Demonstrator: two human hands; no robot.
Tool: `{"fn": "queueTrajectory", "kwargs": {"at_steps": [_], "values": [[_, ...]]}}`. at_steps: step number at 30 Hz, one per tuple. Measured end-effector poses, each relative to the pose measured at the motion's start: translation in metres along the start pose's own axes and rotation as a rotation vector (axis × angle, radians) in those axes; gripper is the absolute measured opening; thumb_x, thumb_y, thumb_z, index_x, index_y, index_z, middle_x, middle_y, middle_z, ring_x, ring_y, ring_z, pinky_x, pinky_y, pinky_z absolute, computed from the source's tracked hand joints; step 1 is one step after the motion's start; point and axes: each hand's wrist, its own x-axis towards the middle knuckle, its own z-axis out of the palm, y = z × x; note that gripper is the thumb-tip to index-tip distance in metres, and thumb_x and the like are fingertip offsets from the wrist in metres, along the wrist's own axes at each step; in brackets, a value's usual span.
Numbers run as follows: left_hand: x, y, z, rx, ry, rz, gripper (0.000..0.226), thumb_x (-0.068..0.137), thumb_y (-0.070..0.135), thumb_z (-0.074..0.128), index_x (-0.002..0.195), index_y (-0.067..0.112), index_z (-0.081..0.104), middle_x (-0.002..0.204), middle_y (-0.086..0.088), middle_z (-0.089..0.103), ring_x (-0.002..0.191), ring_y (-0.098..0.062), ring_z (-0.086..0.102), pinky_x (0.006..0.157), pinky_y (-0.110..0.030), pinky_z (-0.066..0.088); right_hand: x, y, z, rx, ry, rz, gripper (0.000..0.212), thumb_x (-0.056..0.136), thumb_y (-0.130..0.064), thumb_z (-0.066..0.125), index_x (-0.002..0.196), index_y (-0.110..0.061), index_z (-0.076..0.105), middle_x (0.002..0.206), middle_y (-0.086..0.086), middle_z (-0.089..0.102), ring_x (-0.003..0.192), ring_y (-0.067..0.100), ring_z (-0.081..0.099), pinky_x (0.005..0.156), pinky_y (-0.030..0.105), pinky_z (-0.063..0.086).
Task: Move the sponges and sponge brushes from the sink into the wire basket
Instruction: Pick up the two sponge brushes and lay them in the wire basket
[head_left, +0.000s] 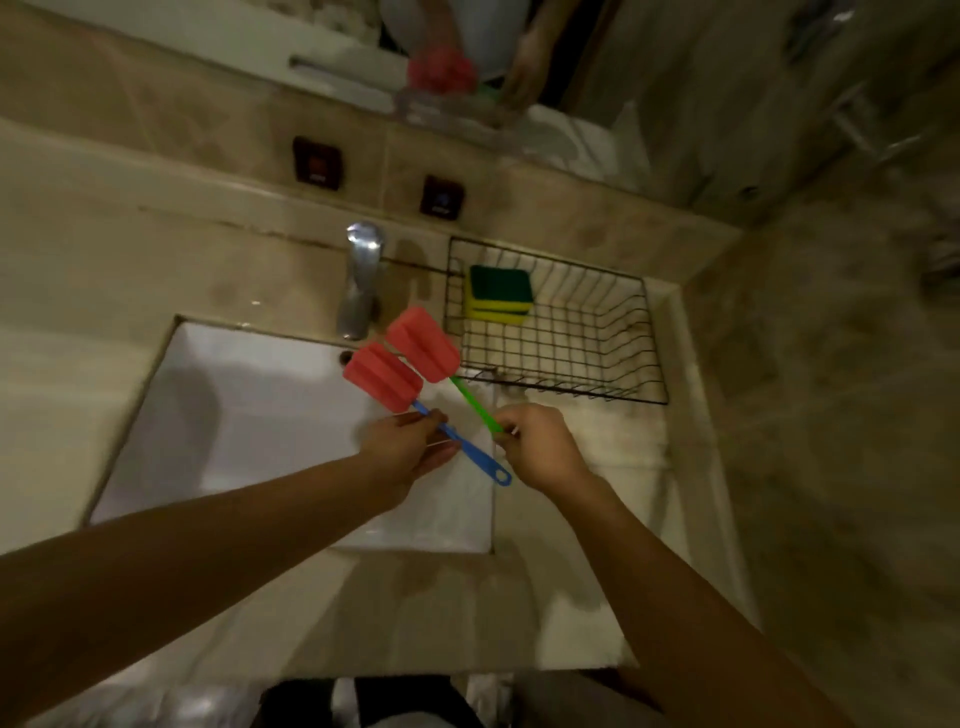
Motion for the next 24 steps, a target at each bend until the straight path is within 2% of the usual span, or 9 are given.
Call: {"fn": "queueTrajectory", "kwargs": {"at_steps": [2, 5, 8, 13, 18, 21, 24], "values": [[0.0, 0.002, 0.02, -0.015, -0.067, 0.004, 0.012, 0.093, 0.003, 0.058, 0.102, -0.004, 0.062, 0.077, -0.015, 0.065, 0.068, -0.019, 0.069, 0.064, -0.026, 0.061, 0.0, 0.01, -0.02, -0.036, 0.042, 0.015, 0.011, 0.075, 0.006, 0.057, 0.067, -0.002, 0.058, 0.071, 0.019, 0.064, 0.069, 0.034, 0.061, 0.061, 0.042, 0.051], [0.004, 0.005, 0.046, 0.021, -0.142, 0.018, 0.013, 0.091, -0.002, 0.058, 0.104, -0.004, 0.062, 0.062, -0.01, 0.058, 0.059, -0.016, 0.064, 0.058, -0.022, 0.061, 0.009, 0.031, -0.046, -0.062, 0.092, 0.038, 0.012, 0.081, 0.004, 0.058, 0.074, -0.003, 0.065, 0.074, 0.017, 0.065, 0.071, 0.031, 0.06, 0.061, 0.038, 0.048], [0.014, 0.004, 0.069, 0.059, -0.156, 0.006, 0.01, 0.092, 0.0, 0.057, 0.1, -0.004, 0.061, 0.074, -0.018, 0.06, 0.069, -0.022, 0.062, 0.059, -0.023, 0.061, 0.03, 0.058, -0.066, -0.096, 0.12, 0.048, 0.017, 0.084, 0.002, 0.057, 0.082, -0.01, 0.07, 0.077, 0.01, 0.064, 0.072, 0.026, 0.058, 0.062, 0.033, 0.046], [0.047, -0.001, 0.107, -0.029, -0.075, -0.023, 0.009, 0.094, 0.009, 0.058, 0.091, 0.0, 0.06, 0.094, -0.02, 0.067, 0.08, -0.026, 0.068, 0.066, -0.029, 0.061, 0.087, 0.109, -0.082, -0.108, 0.12, 0.048, 0.03, 0.087, 0.003, 0.058, 0.104, -0.017, 0.073, 0.095, 0.011, 0.07, 0.086, 0.026, 0.064, 0.078, 0.039, 0.056], [0.067, -0.01, 0.121, -0.025, -0.04, -0.043, 0.009, 0.093, 0.008, 0.058, 0.095, 0.0, 0.062, 0.1, -0.021, 0.069, 0.087, -0.028, 0.07, 0.071, -0.03, 0.062, 0.144, 0.143, -0.076, -0.107, -0.002, 0.111, 0.037, 0.09, 0.003, 0.047, 0.109, -0.019, 0.071, 0.103, 0.011, 0.069, 0.092, 0.026, 0.062, 0.074, 0.032, 0.05], [0.075, -0.011, 0.126, -0.034, -0.023, -0.094, 0.01, 0.092, 0.007, 0.06, 0.097, -0.001, 0.063, 0.106, -0.024, 0.068, 0.096, -0.031, 0.069, 0.079, -0.034, 0.06, 0.164, 0.152, -0.066, -0.134, -0.013, 0.031, 0.031, 0.091, 0.001, 0.05, 0.108, -0.013, 0.071, 0.102, 0.012, 0.07, 0.096, 0.029, 0.062, 0.079, 0.034, 0.052], [0.08, -0.01, 0.131, -0.047, -0.009, -0.131, 0.013, 0.092, 0.007, 0.061, 0.097, -0.004, 0.065, 0.102, -0.024, 0.069, 0.089, -0.029, 0.07, 0.073, -0.031, 0.062, 0.182, 0.159, -0.057, -0.093, -0.084, 0.08, 0.027, 0.09, -0.001, 0.056, 0.111, -0.01, 0.068, 0.108, 0.016, 0.068, 0.096, 0.03, 0.062, 0.082, 0.032, 0.053]]}}
